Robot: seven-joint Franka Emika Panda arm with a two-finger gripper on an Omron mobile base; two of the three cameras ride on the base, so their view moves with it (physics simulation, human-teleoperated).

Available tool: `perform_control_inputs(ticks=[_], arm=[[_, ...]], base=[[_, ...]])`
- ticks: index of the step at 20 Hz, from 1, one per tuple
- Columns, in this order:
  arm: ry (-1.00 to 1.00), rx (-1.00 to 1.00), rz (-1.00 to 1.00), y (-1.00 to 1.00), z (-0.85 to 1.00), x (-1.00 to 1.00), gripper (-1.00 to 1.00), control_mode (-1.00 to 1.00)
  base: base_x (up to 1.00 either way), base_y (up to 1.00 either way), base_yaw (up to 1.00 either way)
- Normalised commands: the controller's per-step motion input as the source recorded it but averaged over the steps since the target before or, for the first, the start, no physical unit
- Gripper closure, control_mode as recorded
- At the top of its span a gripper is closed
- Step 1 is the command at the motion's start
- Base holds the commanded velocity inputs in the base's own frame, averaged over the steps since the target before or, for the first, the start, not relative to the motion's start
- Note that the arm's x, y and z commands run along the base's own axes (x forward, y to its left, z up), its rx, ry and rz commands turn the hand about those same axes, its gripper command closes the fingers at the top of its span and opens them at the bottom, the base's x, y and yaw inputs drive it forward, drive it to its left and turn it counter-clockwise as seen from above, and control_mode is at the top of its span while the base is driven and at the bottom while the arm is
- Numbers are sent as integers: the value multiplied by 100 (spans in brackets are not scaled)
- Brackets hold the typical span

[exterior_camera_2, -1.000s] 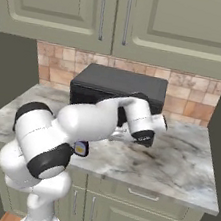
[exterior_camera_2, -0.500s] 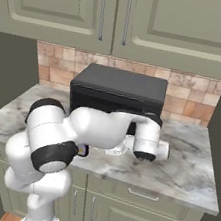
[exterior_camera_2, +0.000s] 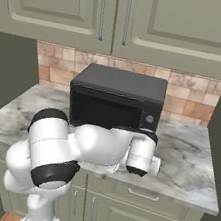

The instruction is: Place the condiment bottle and condiment bottle from the counter to the top shelf of the fridge. If the existing items in the fridge are on the top shelf, move them to other shelves.

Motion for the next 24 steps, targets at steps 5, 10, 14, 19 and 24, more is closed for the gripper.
perform_control_inputs(ticks=[5, 10, 14, 19, 24], arm=[[0, 0, -5, 55, 0, 4, -100, -100], [0, 0, -1, 42, 0, 7, -100, -100], [0, 0, -3, 44, 0, 2, -100, -100], [0, 0, -4, 30, 0, 23, -100, -100], [1, 0, -1, 11, 0, 37, -100, -100]], base=[[0, 0, 0], [0, 0, 0], [0, 0, 0], [0, 0, 0], [0, 0, 0]])
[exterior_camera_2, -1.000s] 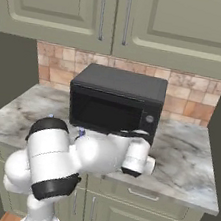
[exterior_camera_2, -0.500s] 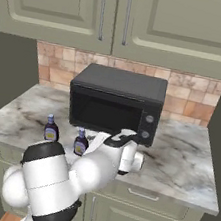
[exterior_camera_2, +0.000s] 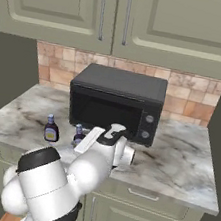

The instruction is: Place the condiment bottle and condiment bottle from the counter to the top shelf of the fridge. If the existing items in the fridge are on the top shelf, move them to other shelves.

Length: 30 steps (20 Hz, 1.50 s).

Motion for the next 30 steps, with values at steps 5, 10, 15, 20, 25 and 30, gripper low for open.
perform_control_inputs(ticks=[5, 10, 15, 20, 25, 30], arm=[[1, 3, 0, -27, 0, 21, -100, -100], [0, 10, 0, -31, 6, 15, -100, -100], [0, 4, 0, -9, 0, 9, -100, -100], [-4, 0, 0, 0, 0, 0, -100, -100], [-4, 0, 0, 1, 0, 0, -100, -100], [-4, -1, 0, 11, 0, 0, -100, -100]], base=[[0, 0, 0], [0, 0, 0], [0, 0, 0], [0, 0, 0], [0, 0, 0], [0, 0, 0]])
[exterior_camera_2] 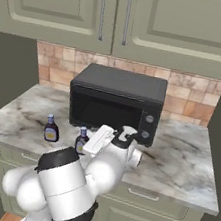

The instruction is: Place the condiment bottle and condiment bottle from the counter to the top shelf of the fridge. If the existing items in the fridge are on the top shelf, move them to other shelves.

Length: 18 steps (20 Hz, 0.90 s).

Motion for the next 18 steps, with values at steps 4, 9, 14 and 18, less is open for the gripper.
perform_control_inputs(ticks=[4, 9, 14, 18], arm=[[-3, -5, 0, 12, -4, 0, -100, -100], [-2, -4, 0, 11, 0, 0, -100, -100], [-3, -6, 0, 11, -8, 0, -100, -100], [-2, -9, 0, 20, -15, 0, -100, -100]], base=[[0, 0, 0], [0, 0, 0], [0, 0, 0], [0, 0, 0]])
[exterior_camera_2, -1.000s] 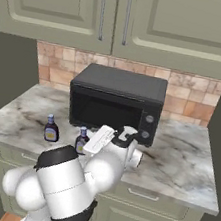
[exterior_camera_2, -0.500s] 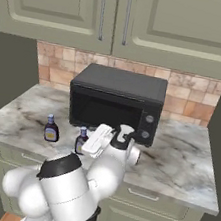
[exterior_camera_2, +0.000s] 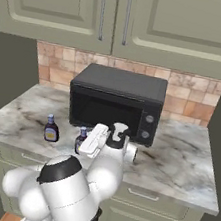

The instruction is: Place the condiment bottle and condiment bottle from the counter to the top shelf of the fridge. If the existing items in the fridge are on the top shelf, move them to other shelves.

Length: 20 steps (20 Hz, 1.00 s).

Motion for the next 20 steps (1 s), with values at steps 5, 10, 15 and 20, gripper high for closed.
perform_control_inputs(ticks=[5, 10, 15, 20], arm=[[-2, -7, 0, 10, -20, 0, 100, -100], [1, 0, 0, 0, 0, 1, 100, -100], [1, 5, -2, -12, 46, -15, 100, -100], [-19, 10, -12, -8, 100, -74, 100, -100]], base=[[0, 0, 0], [0, 0, 0], [0, 0, 0], [0, 0, 0]])
